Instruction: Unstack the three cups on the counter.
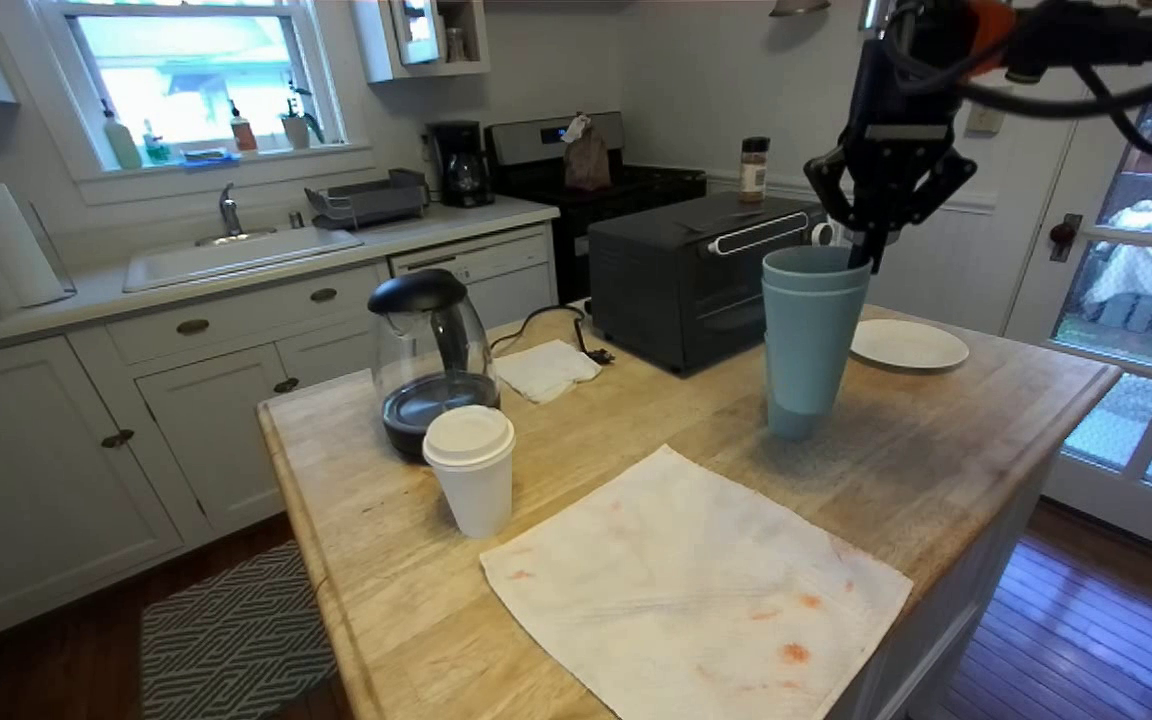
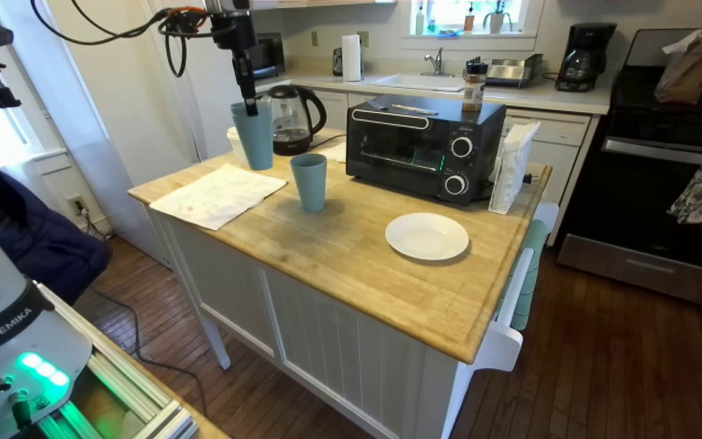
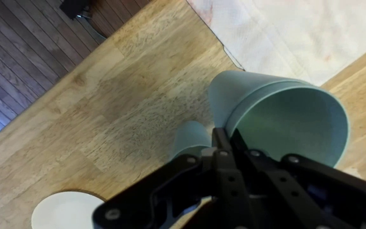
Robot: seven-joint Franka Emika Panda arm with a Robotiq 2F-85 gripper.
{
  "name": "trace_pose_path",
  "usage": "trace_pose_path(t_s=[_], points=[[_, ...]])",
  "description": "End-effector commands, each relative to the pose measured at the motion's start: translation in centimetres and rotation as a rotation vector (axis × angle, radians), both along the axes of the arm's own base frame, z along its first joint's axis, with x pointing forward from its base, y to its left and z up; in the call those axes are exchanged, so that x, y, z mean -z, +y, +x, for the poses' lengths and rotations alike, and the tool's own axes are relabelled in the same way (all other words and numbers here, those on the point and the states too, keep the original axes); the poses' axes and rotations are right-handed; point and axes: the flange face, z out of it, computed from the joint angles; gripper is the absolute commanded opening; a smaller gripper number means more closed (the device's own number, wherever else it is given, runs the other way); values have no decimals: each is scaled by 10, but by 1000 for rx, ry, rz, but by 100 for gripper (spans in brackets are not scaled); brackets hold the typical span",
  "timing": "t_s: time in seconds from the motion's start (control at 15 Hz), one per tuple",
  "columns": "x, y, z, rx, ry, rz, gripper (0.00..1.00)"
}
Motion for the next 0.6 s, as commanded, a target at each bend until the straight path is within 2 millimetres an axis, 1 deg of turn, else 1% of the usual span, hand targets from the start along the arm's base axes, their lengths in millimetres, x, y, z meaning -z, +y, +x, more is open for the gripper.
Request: trace_pose_path(t_s=[0.0, 0.27, 0.53], points=[[34, -2, -5, -3, 28, -5, 1], [68, -2, -9, -6, 24, -10, 1], [97, -5, -13, -2, 13, -10, 1]])
